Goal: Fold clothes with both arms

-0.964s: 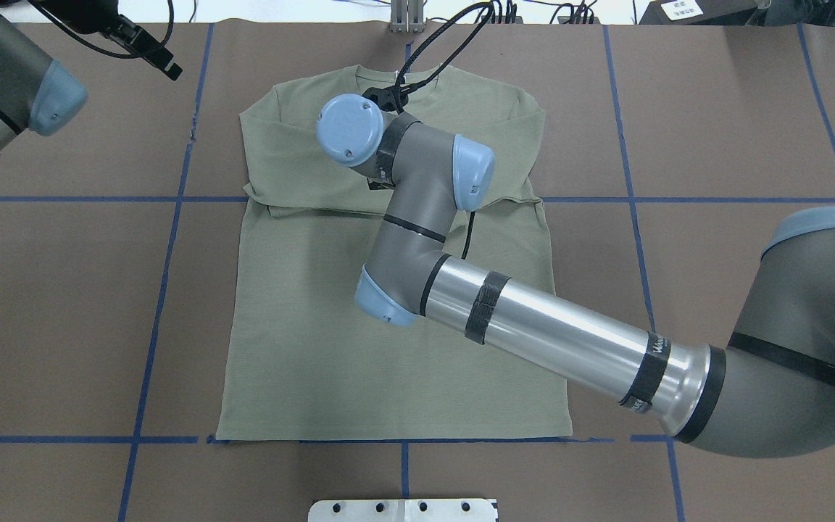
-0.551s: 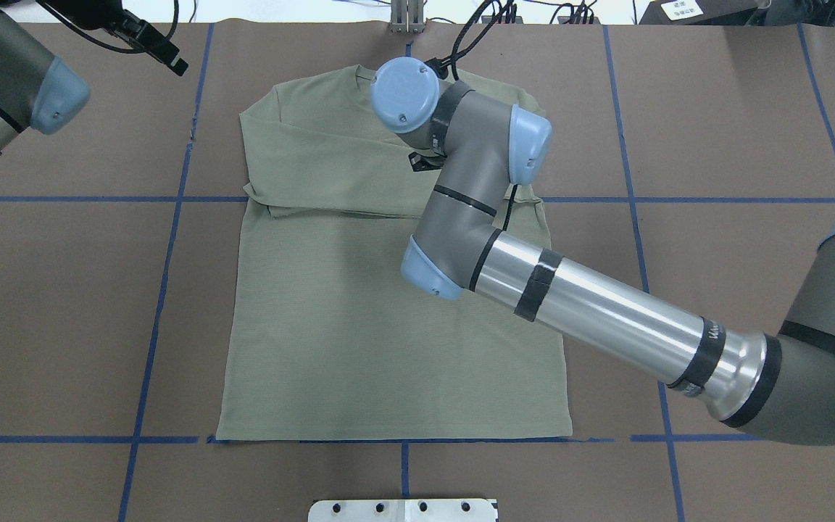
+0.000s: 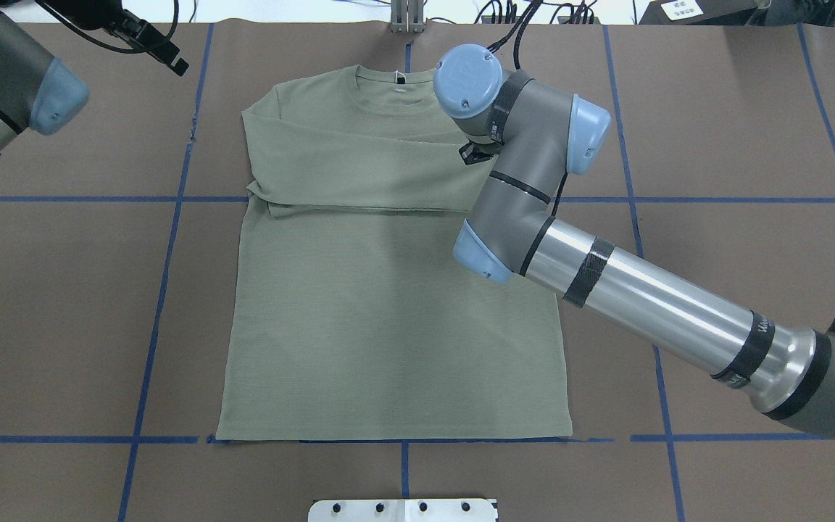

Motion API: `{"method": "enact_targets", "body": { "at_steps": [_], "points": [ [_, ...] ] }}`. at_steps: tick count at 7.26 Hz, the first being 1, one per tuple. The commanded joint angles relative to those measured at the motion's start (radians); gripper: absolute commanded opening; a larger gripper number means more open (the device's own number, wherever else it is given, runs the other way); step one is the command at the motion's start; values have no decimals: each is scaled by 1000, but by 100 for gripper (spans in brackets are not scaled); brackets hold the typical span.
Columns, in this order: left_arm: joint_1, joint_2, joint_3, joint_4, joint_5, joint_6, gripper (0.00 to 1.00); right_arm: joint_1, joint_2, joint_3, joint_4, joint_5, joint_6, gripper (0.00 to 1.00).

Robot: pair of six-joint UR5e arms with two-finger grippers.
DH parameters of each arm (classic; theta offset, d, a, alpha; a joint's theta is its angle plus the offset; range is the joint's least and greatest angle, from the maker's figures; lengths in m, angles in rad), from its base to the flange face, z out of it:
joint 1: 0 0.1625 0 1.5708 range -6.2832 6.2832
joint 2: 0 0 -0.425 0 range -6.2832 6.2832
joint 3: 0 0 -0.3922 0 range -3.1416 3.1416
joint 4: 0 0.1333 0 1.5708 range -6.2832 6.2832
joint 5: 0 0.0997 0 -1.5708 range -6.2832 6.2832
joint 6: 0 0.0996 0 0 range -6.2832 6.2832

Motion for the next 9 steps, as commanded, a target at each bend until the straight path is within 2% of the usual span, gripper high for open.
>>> {"method": "enact_targets", "body": {
  "at_steps": [1,2,3,4,5,6,8,9],
  "points": [
    [0,2,-2,0,1,0,100,1,-14,0,16,-4,-8,99],
    [-2,4,-4,0,4,0,100,7,-23,-1,81,2,-6,100],
    [-2,6,-19,0,9,-30,100,36,-23,-1,100,58,-3,100],
    [3,36,-77,2,13,-128,100,92,-23,11,102,215,-2,100],
    [46,77,-193,2,106,-267,100,110,-82,90,102,293,91,100],
    [168,166,-344,3,216,-446,100,105,-188,237,116,304,262,100],
    [306,266,-533,3,295,-721,100,72,-386,513,116,365,497,100],
    [404,357,-661,3,399,-850,100,33,-508,678,120,361,629,100]
  ]
}}
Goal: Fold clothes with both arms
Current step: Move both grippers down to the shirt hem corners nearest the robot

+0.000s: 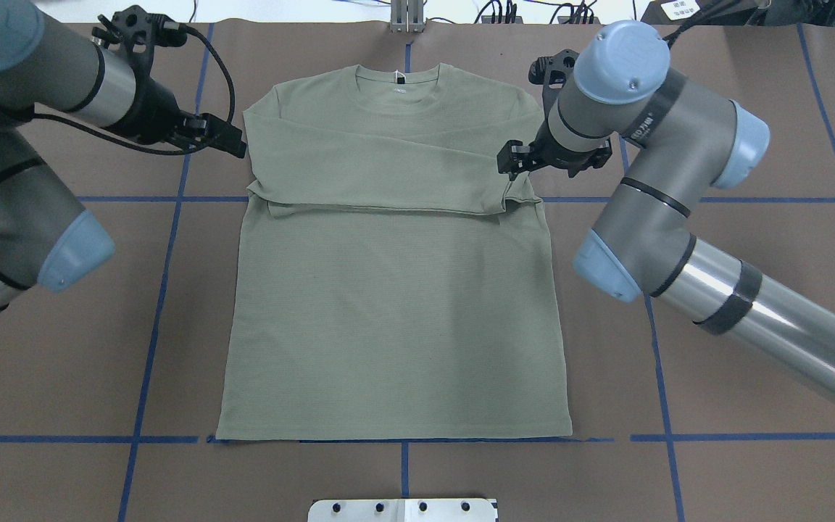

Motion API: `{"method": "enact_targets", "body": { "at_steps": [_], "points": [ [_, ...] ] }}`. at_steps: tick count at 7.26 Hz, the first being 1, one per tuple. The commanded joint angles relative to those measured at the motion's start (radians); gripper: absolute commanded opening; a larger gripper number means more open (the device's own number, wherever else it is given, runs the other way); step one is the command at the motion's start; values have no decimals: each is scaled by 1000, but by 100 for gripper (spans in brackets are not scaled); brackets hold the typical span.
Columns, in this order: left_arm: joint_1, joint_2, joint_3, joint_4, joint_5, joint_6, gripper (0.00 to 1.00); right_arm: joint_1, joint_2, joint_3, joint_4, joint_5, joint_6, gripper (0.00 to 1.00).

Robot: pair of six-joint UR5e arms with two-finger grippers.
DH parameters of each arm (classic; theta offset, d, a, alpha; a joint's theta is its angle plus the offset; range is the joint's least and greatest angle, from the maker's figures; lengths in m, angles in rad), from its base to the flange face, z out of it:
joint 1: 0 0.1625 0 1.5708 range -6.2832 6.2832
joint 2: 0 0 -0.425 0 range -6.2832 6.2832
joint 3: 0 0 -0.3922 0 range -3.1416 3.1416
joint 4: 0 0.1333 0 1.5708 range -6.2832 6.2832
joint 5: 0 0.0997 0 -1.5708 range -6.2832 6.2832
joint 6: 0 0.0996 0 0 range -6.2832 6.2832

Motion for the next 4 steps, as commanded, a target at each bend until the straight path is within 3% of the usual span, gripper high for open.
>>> {"method": "enact_targets", "body": {
  "at_steps": [1,2,3,4],
  "points": [
    [195,162,-232,-2,156,-293,100,-84,-260,346,26,3,285,100],
    [272,216,-296,-11,216,-393,100,-159,-370,410,208,-66,455,100],
    [371,290,-318,-103,317,-512,100,-263,-467,413,408,-197,575,100],
    [480,374,-316,-214,438,-635,100,-311,-483,418,419,-242,639,100]
  ]
}}
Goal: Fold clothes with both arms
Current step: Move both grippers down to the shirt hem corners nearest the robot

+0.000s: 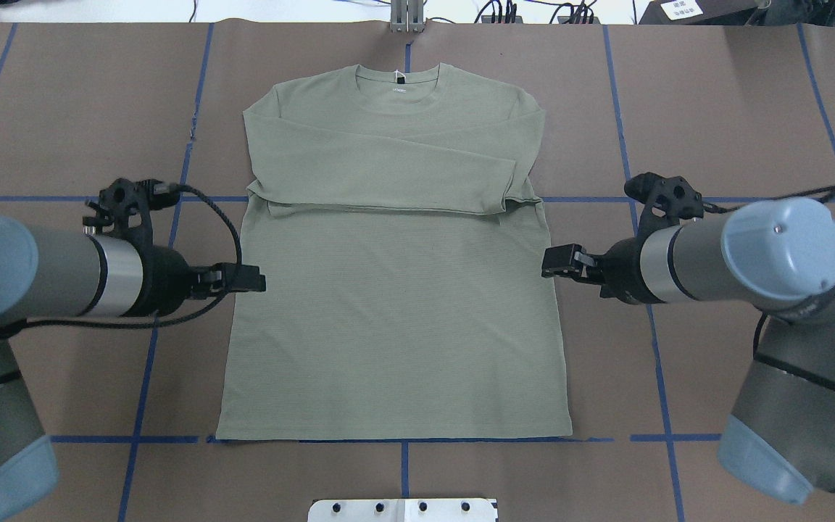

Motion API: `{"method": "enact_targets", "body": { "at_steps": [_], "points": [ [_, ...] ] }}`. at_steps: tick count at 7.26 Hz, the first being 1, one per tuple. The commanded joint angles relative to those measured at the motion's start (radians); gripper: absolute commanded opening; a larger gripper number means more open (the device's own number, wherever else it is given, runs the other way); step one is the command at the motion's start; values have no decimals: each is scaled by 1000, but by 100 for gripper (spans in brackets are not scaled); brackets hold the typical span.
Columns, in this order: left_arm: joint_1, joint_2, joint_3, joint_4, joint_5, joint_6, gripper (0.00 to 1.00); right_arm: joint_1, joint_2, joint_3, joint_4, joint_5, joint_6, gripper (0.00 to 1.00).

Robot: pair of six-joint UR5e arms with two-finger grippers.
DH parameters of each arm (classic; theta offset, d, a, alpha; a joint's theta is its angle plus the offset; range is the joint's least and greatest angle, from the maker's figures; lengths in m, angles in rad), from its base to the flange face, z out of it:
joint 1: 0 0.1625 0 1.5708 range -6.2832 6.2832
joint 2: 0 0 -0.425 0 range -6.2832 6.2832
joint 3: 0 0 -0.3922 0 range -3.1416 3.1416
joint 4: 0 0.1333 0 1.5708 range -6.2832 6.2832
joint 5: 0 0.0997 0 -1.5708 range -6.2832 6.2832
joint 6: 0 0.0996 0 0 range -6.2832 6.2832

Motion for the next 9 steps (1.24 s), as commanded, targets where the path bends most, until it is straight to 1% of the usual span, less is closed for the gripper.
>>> {"method": "enact_targets", "body": {
  "at_steps": [1,2,4,5,6,9],
  "points": [
    [205,147,-18,-167,234,-227,100,-94,-72,21,93,-101,133,100],
    [265,152,3,-166,291,-279,100,-93,-79,21,93,-100,132,100],
    [299,150,69,-170,301,-305,100,-94,-79,22,91,-100,132,100],
    [328,152,77,-170,305,-316,100,-94,-79,22,91,-98,132,100],
    [352,152,80,-169,339,-338,100,-94,-79,22,91,-98,132,100],
    [374,150,105,-170,340,-341,100,-94,-79,24,91,-100,132,100]
  ]
}}
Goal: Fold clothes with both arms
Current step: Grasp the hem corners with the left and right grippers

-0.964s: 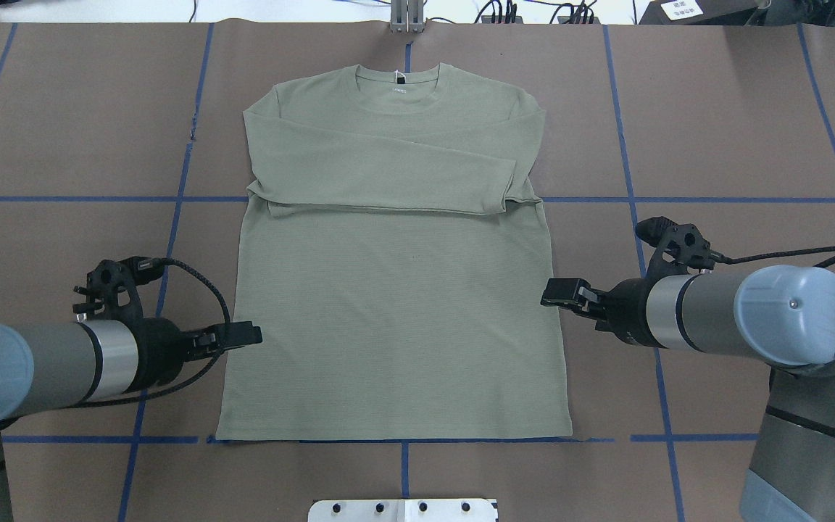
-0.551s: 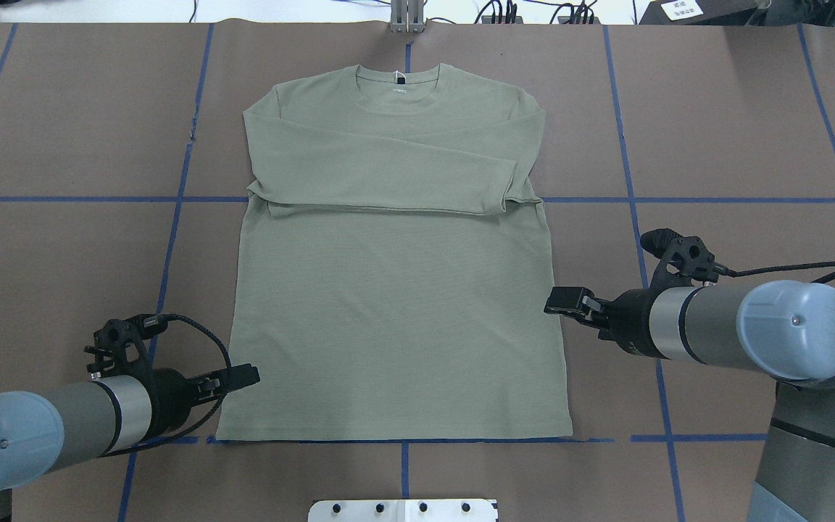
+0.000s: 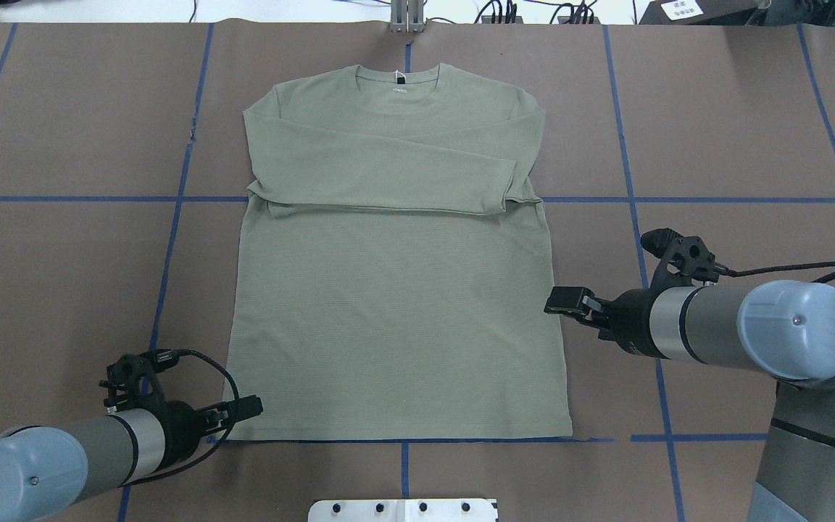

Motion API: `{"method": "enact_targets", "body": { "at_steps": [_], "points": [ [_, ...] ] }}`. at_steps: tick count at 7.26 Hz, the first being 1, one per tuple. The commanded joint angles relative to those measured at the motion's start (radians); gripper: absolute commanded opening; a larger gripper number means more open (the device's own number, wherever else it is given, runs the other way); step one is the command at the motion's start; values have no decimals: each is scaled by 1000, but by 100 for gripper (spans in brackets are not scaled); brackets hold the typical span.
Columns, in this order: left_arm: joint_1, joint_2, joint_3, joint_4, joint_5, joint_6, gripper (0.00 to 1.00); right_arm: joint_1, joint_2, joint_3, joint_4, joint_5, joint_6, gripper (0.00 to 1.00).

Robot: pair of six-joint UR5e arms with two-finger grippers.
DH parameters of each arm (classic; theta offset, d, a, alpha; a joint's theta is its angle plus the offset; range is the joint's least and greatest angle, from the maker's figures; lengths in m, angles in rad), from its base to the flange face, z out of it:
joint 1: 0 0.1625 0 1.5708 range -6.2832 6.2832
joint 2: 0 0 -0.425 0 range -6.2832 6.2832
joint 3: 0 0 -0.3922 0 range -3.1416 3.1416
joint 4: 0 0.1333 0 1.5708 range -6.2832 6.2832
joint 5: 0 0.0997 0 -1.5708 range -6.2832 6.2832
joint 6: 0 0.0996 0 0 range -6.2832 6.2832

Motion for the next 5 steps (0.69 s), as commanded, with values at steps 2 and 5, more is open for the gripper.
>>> {"method": "enact_targets", "body": {
  "at_steps": [2,5],
  "points": [
    [10,-2,9,0,2,-3,89,1,0,7,0,-1,0,100],
    [17,-2,9,0,0,-3,61,1,0,8,0,0,0,100]
  ]
}}
